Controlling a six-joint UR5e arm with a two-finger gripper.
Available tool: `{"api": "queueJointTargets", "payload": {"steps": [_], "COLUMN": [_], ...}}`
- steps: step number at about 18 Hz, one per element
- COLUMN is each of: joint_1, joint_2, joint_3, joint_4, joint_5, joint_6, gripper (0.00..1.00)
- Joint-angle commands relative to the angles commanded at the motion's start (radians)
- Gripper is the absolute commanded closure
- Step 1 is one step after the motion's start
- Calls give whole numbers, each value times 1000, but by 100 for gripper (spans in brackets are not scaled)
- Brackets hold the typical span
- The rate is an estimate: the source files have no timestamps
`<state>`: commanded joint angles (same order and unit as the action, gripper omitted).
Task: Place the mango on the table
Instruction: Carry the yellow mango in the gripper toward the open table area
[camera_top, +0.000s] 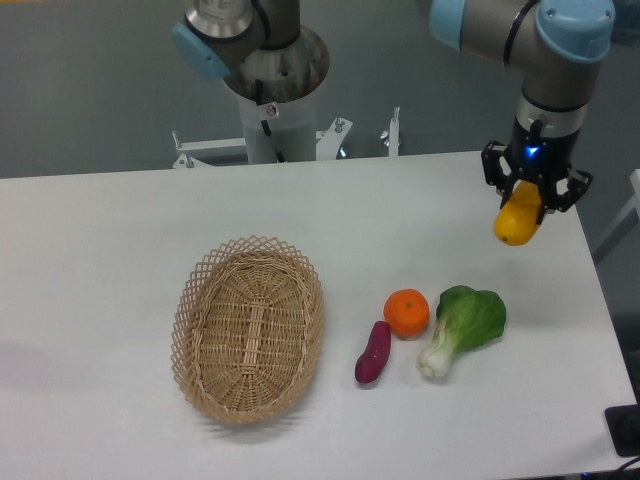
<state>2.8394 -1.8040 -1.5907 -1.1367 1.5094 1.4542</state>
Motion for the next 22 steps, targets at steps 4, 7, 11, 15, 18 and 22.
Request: {"api": "queueJointTargets", "payload": {"steps": [4, 7, 11, 15, 18, 22], "joint_1": [3, 3, -5, -31, -93, -170], "joint_2": [0, 12, 63, 109, 150, 167], "joint_3": [-21, -66, -155, -248, -346, -489], "joint_4": [3, 6, 15, 14, 23, 179], "joint_5": [-2, 2, -2, -5, 0, 3], "joint_6": [2, 20, 37, 35, 35, 5], "gripper": [55, 55, 55, 55, 55, 55]}}
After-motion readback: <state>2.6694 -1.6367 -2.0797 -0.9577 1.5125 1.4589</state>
